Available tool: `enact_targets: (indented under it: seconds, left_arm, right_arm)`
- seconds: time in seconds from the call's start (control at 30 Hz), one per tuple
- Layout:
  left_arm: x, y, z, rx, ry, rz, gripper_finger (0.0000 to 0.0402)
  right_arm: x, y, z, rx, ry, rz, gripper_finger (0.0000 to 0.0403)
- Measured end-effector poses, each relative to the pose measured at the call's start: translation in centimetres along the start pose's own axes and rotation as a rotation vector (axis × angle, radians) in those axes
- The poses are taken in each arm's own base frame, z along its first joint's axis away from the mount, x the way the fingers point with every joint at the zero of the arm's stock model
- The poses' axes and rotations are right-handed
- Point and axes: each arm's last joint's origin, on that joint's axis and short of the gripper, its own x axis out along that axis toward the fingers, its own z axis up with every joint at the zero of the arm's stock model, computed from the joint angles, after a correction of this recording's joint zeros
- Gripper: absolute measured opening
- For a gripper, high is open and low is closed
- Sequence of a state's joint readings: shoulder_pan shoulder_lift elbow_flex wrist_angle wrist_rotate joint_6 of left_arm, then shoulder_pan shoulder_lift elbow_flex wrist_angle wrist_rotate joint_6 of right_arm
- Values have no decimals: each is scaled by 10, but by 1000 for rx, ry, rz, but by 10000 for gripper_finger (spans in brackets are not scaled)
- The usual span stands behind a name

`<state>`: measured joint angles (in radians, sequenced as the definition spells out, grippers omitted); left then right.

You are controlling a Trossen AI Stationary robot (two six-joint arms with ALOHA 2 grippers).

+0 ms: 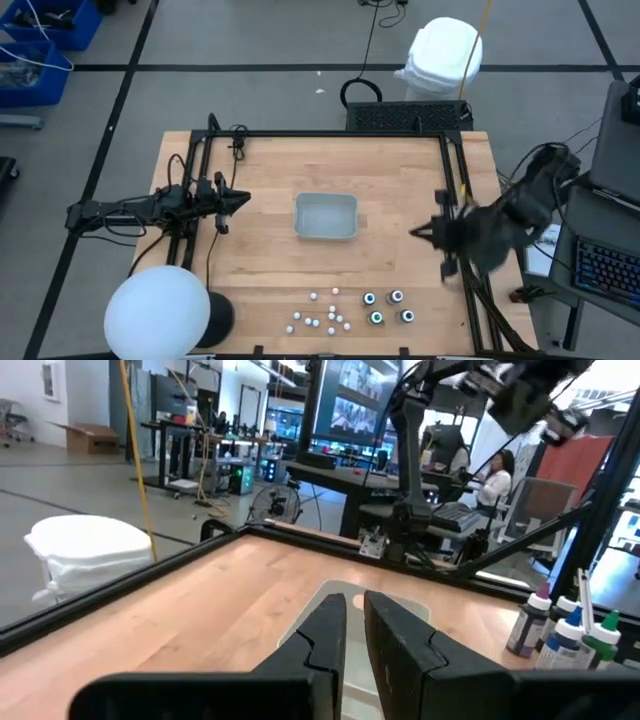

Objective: Pick & Place food coloring
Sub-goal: Put the large black food coloring bottle into the gray bin

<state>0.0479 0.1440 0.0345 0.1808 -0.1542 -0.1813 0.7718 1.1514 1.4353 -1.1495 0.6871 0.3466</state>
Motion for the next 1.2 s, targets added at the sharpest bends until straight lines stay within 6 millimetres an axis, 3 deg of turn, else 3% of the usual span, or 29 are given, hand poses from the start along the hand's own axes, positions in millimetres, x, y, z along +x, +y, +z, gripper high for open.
enact_targets:
  seconds: [0.23,0.6,0.77,1.2]
  left_arm:
    - [0,1,-6,51,69,-13,47]
    - [0,0,-3,158,29,-19,47]
    - [0,-1,0,157,1,-22,47]
    - [0,-1,0,157,-3,-22,47]
  right_arm:
    - [21,62,-13,-87,151,-14,0]
    - [32,121,-32,218,258,4,6]
    - [40,133,-32,248,326,77,45]
    - [55,139,-18,231,246,172,174]
